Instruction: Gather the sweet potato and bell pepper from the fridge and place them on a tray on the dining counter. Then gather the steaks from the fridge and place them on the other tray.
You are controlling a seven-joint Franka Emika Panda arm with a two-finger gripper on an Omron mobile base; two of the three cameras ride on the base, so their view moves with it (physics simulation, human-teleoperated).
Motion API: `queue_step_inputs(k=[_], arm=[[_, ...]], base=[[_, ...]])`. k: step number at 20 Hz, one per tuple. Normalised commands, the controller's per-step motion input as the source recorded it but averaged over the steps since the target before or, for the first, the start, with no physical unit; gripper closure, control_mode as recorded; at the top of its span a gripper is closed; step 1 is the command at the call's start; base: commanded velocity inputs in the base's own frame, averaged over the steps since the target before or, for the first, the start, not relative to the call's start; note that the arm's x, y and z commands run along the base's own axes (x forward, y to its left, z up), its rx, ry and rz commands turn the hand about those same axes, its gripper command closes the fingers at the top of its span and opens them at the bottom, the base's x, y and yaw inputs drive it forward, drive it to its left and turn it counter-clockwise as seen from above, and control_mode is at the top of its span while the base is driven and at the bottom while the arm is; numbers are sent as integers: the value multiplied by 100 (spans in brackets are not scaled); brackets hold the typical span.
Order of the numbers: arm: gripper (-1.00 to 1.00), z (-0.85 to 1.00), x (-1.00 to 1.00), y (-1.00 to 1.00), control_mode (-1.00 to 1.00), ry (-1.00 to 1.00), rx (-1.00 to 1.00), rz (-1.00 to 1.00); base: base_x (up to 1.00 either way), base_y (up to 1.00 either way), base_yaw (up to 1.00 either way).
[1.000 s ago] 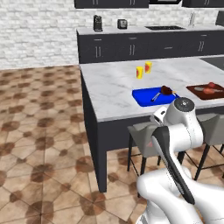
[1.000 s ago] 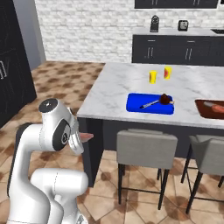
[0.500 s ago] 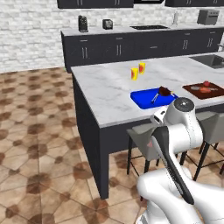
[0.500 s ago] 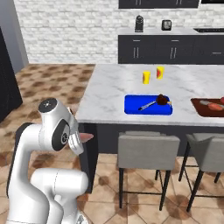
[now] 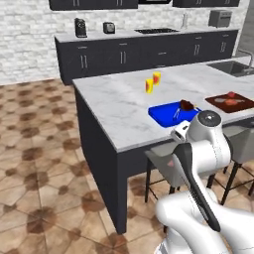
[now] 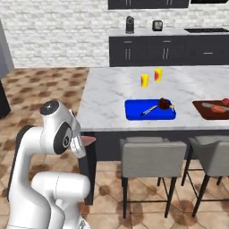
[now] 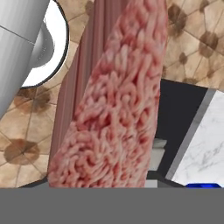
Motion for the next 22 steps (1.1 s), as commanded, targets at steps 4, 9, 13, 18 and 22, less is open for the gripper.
queue_step_inputs(k=[4, 9, 13, 18, 22], arm=[[100, 0, 0, 0, 100, 0, 0, 0], [100, 0, 0, 0, 100, 0, 0, 0], [100, 0, 0, 0, 100, 0, 0, 0], [100, 0, 0, 0, 100, 0, 0, 0], [100, 0, 0, 0, 100, 0, 0, 0]], base=[[43, 55, -19], [41, 37, -16], [31, 20, -13], [29, 24, -12], [32, 26, -12]])
